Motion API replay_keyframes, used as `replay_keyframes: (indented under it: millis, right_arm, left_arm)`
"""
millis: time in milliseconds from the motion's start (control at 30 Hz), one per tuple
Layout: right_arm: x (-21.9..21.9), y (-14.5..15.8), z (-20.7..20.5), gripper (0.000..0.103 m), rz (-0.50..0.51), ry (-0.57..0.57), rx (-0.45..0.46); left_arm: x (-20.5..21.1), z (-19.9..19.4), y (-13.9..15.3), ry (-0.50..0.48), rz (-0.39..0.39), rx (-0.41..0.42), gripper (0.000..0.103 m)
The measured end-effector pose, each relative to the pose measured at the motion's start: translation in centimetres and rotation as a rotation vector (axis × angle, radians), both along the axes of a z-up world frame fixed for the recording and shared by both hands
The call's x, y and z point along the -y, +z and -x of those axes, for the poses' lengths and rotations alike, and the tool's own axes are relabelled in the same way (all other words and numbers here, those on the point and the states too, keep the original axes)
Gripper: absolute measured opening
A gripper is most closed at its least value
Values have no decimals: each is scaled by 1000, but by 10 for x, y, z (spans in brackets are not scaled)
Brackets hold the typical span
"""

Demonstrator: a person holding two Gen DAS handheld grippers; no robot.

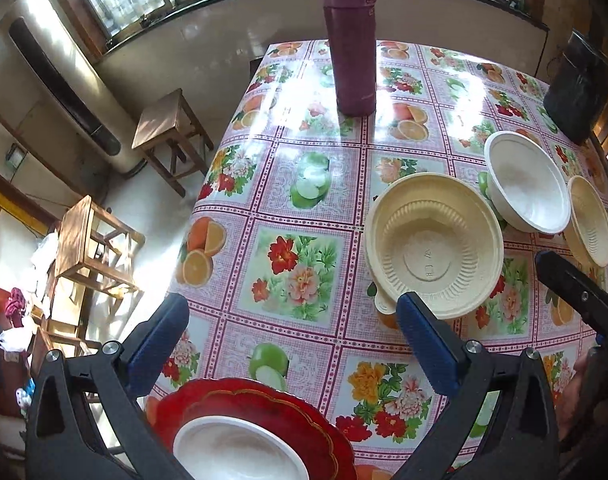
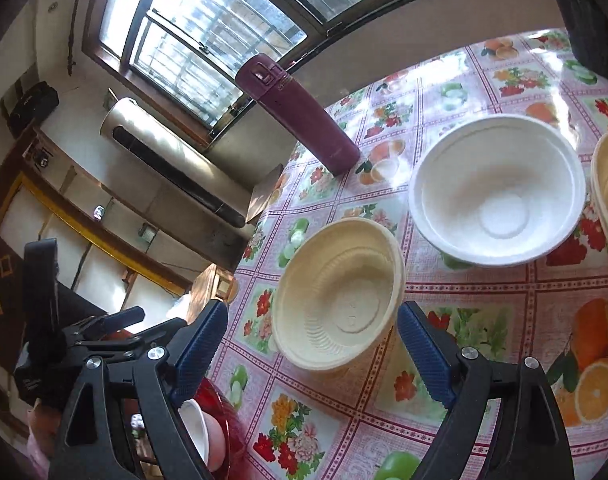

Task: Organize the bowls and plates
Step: 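Move the left gripper to the rim of the beige ribbed plastic plate, then close the left gripper on the beige plate rim and lift it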

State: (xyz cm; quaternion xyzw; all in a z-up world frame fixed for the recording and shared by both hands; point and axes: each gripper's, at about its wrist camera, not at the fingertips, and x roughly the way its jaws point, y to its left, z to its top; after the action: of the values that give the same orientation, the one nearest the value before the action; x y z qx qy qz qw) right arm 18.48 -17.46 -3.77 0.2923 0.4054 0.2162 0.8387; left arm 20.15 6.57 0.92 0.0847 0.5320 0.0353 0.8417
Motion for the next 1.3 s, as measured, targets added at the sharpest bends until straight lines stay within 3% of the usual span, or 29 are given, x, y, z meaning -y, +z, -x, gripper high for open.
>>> replay_keyframes:
  millis: [233,467,533,600,800,1167,1300]
  right_arm:
    - [22,-34,-12,89,-162,-53,-97]
    - [25,-41,-19,87,-200,-87,-102]
    - [24,-42,-20,85,-196,-98,-101]
    - [24,-44,-21,76,-196,-103,-100]
    - [23,-52,-26,73,-205,-119,-114]
    - [13,-61,-34,54,-166,-133,-121]
    - [13,-65,-36,52,-166,-139,-137]
  left_arm:
    - [14,-25,-25,35,71,-110,103]
    - [20,-37,-36,59,89,-141,103]
    - [19,-41,-40,66,121,-154,103]
    - [19,-43,-44,71,154,-164,103]
    - [23,-44,-56,69,220,-212,103]
    - [19,-43,-67,90,240,-212,103]
    - [20,-44,-67,91,234,-196,103]
